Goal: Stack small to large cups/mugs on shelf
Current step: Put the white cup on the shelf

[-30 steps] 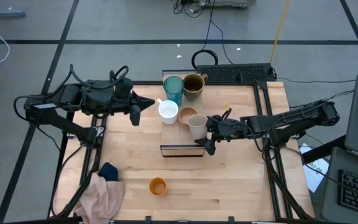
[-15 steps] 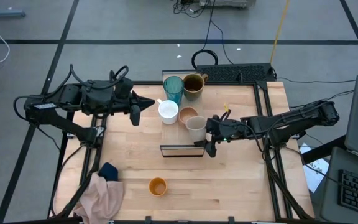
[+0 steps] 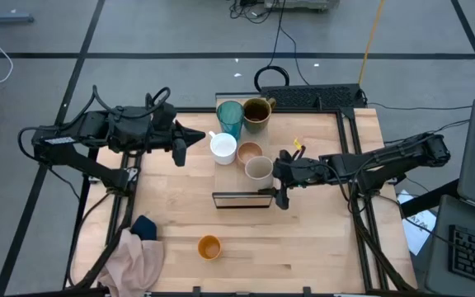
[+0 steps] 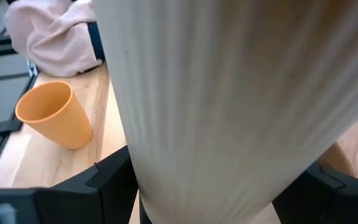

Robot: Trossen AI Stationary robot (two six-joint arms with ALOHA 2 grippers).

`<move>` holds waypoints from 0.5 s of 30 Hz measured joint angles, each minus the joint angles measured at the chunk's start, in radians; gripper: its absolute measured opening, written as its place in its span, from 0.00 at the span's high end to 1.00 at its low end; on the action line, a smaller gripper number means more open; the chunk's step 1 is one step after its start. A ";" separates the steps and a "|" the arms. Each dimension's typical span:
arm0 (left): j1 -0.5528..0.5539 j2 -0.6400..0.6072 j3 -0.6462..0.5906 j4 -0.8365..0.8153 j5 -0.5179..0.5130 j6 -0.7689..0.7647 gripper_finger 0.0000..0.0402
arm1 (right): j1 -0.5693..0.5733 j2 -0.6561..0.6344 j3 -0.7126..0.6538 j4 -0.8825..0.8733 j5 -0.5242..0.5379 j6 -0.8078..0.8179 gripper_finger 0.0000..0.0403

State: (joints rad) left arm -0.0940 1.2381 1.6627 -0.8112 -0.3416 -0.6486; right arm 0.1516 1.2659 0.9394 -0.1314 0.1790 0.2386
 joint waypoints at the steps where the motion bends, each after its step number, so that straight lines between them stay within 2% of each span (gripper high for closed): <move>1: 0.000 0.000 0.000 0.000 0.000 -0.007 0.99 | 0.000 0.000 0.000 0.000 0.000 -0.014 0.30; 15: 0.000 0.000 0.000 0.001 0.003 -0.041 0.99 | -0.009 0.000 -0.008 0.007 -0.045 -0.145 0.30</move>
State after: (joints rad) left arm -0.0940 1.2381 1.6627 -0.8101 -0.3383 -0.6894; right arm 0.1428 1.2659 0.9313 -0.1247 0.1338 0.0938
